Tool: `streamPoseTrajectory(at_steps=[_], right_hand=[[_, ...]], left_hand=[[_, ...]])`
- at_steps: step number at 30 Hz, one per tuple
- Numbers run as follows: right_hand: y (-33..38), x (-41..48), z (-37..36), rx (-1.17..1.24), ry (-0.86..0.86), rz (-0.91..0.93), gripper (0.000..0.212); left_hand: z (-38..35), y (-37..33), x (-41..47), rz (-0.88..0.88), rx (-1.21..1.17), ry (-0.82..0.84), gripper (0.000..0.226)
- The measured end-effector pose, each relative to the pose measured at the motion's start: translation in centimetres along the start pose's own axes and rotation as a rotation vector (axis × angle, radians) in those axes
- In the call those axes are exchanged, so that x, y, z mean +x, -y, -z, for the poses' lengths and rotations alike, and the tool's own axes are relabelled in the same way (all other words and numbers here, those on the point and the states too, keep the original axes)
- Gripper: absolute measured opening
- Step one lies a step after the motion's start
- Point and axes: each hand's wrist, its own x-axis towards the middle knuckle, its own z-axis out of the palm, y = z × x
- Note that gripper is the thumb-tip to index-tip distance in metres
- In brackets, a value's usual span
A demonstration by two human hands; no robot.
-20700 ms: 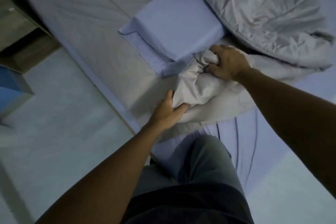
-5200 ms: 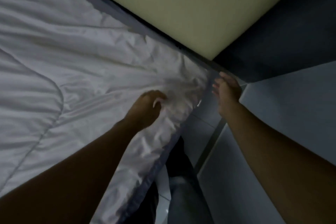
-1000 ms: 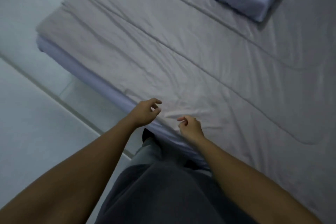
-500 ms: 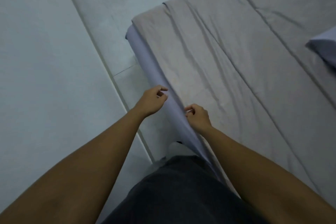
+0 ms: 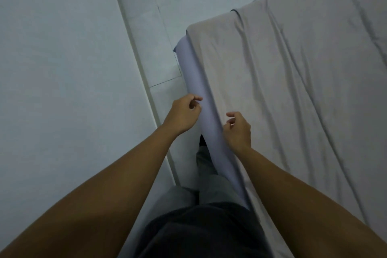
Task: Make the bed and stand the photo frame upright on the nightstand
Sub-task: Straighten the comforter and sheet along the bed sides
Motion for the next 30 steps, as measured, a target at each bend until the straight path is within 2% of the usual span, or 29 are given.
streamPoseTrajectory(at_steps=[8,11,14,16,19,22,26,30], right_hand=[[1.9,7.0,-2.3,-0.150,0.042,0.022,0.044],[0.8,8.8,-3.9,-0.361,0.060,0.130,0.050],[-0.7,10.5,-5.8,-0.578,0.063,0.222,0.036],[-1.0,11.5,-6.8,-0.519,0.071,0.200,0.027],[-1.0,12.3,-7.1,-0.301,0.111,0.141,0.029],[-0.1,13.1,-7.0,-0.221,0.160,0.133,0.031],[2.4,13.8,-7.1,-0.146,0.302,0.246,0.033],[1.7,14.3,-6.2,-0.100,0.400,0.232,0.041]], left_hand=[[0.2,0.1,12.4,0.005,0.052,0.031,0.028],[-0.4,0.5,17.6,0.065,0.046,0.007,0.033],[-2.0,1.0,22.5,0.156,0.004,-0.040,0.055],[-3.1,1.4,24.4,0.169,-0.034,-0.066,0.061],[-3.7,2.7,24.9,0.081,0.012,-0.112,0.045],[-2.1,3.8,24.5,0.009,0.056,-0.128,0.044],[1.3,4.7,24.8,-0.099,0.077,-0.213,0.041],[2.4,4.9,25.7,-0.046,0.108,-0.102,0.031]])
